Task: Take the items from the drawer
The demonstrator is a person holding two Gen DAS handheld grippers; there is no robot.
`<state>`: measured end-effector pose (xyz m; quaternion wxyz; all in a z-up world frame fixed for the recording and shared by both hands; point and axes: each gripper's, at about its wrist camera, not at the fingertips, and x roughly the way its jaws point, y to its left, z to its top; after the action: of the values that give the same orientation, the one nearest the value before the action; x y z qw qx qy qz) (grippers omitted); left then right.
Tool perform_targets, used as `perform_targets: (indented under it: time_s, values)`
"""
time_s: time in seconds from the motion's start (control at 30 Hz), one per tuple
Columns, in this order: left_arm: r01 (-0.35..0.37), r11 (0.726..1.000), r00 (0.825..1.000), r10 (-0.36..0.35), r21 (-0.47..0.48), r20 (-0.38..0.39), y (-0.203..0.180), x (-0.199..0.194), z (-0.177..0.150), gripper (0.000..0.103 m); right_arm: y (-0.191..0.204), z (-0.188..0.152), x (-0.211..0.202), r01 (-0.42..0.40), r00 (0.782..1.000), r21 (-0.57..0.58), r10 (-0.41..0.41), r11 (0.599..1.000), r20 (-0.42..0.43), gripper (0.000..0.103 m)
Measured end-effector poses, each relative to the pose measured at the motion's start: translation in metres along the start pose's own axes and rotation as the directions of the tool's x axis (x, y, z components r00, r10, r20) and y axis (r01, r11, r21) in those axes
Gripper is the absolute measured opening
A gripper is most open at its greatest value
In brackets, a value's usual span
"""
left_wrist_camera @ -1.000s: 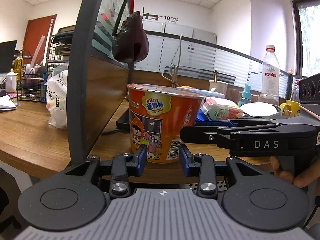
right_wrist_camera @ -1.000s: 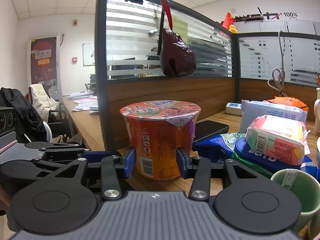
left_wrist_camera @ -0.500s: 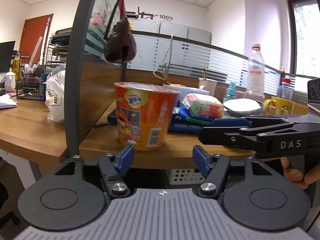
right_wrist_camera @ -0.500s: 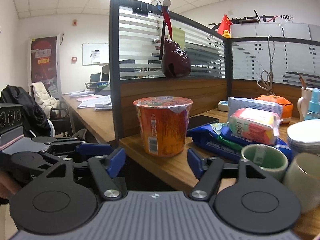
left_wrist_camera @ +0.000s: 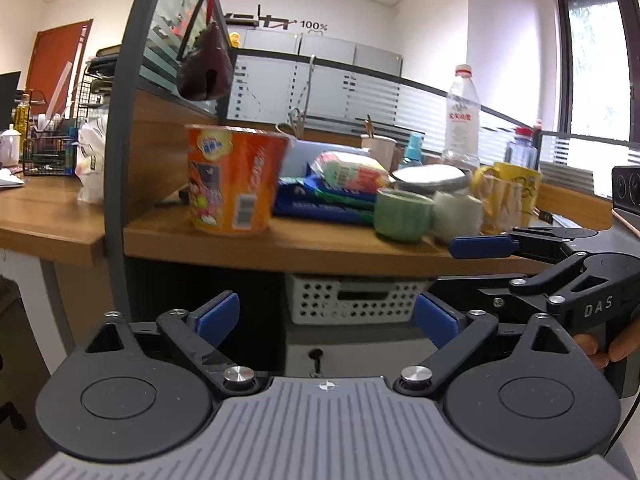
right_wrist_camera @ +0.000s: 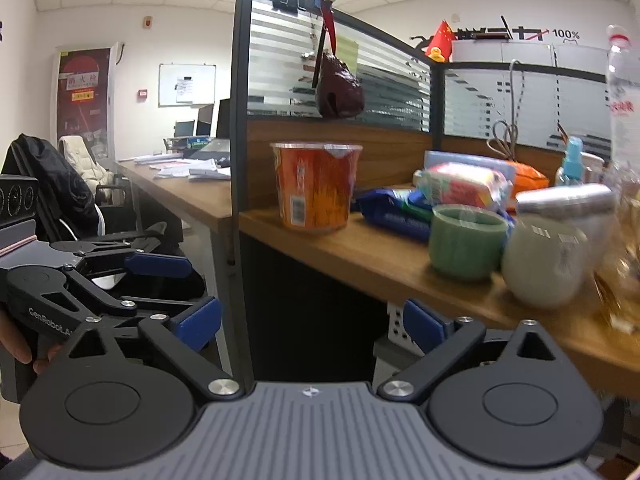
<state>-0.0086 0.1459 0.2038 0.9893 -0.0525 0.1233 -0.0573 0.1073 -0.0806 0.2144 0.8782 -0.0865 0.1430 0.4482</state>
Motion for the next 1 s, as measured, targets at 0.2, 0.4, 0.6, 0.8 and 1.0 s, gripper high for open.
perform_targets:
  time_s: [0.2, 0.4, 0.6, 0.8, 1.0]
  values:
    - [0.009, 0.999, 1.000, -0.009, 0.035, -0.016, -0.021, -0.006, -0.024, 0.103, 0.002, -0.027, -0.025, 0.022, 0.999, -0.016, -0.023, 1.000, -0.027, 0.103]
    - [0.054, 0.995, 0.998, -0.053, 0.080, -0.016, -0.036, -0.009, -0.052, 0.103, -0.003, -0.062, -0.044, 0.040, 0.997, -0.026, -0.041, 0.999, -0.064, 0.103]
    - [0.089, 0.989, 0.996, -0.087, 0.118, -0.027, -0.048, -0.009, -0.081, 0.103, -0.006, -0.103, -0.053, 0.060, 0.988, -0.071, -0.069, 0.996, -0.138, 0.103]
    - [0.101, 0.986, 0.993, -0.091, 0.130, -0.076, -0.060, -0.002, -0.110, 0.103, -0.006, -0.145, -0.052, 0.095, 0.976, -0.071, -0.107, 0.993, -0.190, 0.103]
    - [0.075, 0.987, 0.995, -0.064, 0.140, -0.082, -0.070, 0.009, -0.152, 0.103, -0.005, -0.187, -0.052, 0.130, 0.960, -0.072, -0.144, 0.989, -0.240, 0.103]
